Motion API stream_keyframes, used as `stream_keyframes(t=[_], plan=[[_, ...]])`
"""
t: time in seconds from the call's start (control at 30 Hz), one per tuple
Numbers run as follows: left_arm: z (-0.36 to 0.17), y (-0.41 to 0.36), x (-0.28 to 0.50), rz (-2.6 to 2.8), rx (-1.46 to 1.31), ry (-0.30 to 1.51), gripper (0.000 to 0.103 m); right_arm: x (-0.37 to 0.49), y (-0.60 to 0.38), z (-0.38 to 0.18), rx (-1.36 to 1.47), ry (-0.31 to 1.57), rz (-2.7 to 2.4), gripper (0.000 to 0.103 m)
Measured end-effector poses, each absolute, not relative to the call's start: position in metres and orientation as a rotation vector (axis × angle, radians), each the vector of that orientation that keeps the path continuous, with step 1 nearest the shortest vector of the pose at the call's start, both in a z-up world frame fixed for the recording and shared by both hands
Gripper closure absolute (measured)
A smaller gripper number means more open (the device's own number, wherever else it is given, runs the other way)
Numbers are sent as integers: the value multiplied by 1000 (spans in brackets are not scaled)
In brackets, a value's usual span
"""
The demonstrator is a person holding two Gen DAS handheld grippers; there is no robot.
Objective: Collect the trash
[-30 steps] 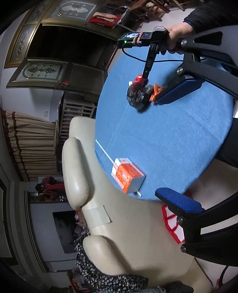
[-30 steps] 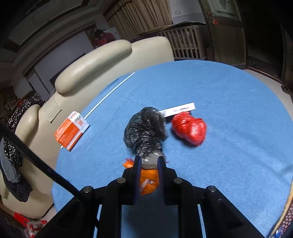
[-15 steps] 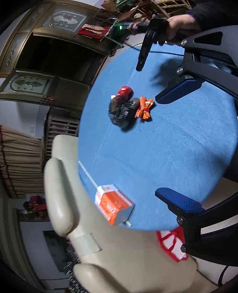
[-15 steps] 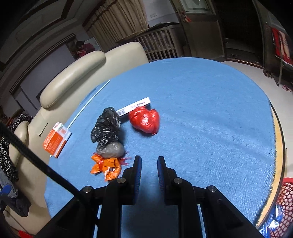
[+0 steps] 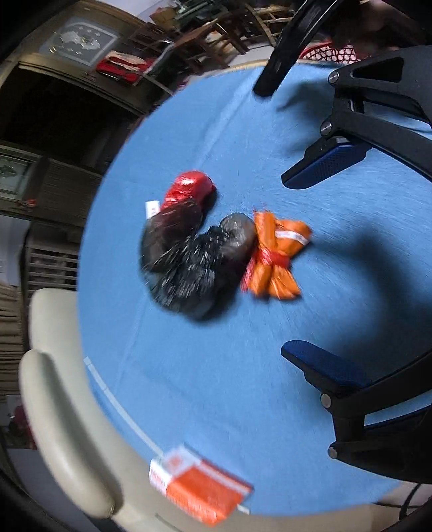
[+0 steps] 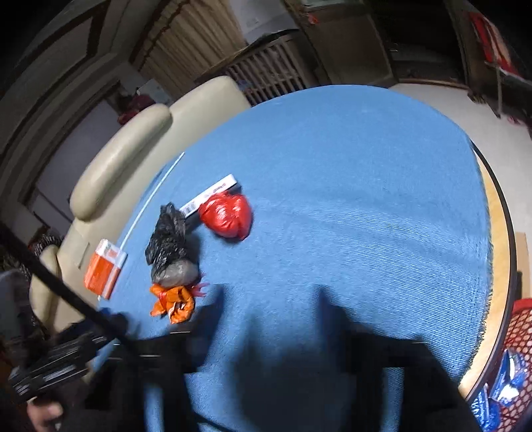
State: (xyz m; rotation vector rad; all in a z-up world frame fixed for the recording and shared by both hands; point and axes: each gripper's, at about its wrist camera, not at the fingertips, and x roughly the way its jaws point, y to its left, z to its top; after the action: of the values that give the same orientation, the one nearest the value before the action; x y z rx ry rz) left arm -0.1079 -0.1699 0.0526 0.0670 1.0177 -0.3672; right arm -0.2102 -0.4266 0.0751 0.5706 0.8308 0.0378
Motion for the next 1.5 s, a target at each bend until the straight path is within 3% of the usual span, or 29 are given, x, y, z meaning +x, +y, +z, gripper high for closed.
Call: stream_keyframes(t=[0.17, 0.2, 0.23, 0.27, 0.53, 0.73, 0.77, 0.8, 0.83, 0.93, 1.5], plan=[[13, -200, -80, -337, 164, 1094, 12, -214, -450, 76, 592, 829, 4, 33], [10, -200, -78, -330, 170, 1094, 18, -212, -452, 78, 589, 831, -1, 33], [14, -199, -79, -319, 190, 1047, 34, -210, -454, 80, 585, 832, -1, 33], [14, -197, -79, -336, 191, 1056, 35, -206, -454, 82, 581, 833, 5, 33], [24, -137, -104, -281, 160, 1006, 35, -148, -385, 96, 448, 863, 183, 33], [30, -90, -110, -240, 89, 988, 35, -91, -310, 76, 301, 922, 232, 34], [31, -86, -111, -243, 78, 984, 35, -85, -303, 68, 288, 945, 228, 37], [31, -81, -110, -249, 68, 981, 35, -79, -297, 60, 284, 977, 235, 54], [32, -77, -111, -254, 61, 978, 35, -78, -293, 55, 291, 994, 252, 61], [32, -74, -118, -277, 42, 965, 35, -92, -285, 59, 250, 979, 232, 65], [57, -79, -136, -333, 61, 931, 35, -222, -341, 85, 385, 895, 50, 65]])
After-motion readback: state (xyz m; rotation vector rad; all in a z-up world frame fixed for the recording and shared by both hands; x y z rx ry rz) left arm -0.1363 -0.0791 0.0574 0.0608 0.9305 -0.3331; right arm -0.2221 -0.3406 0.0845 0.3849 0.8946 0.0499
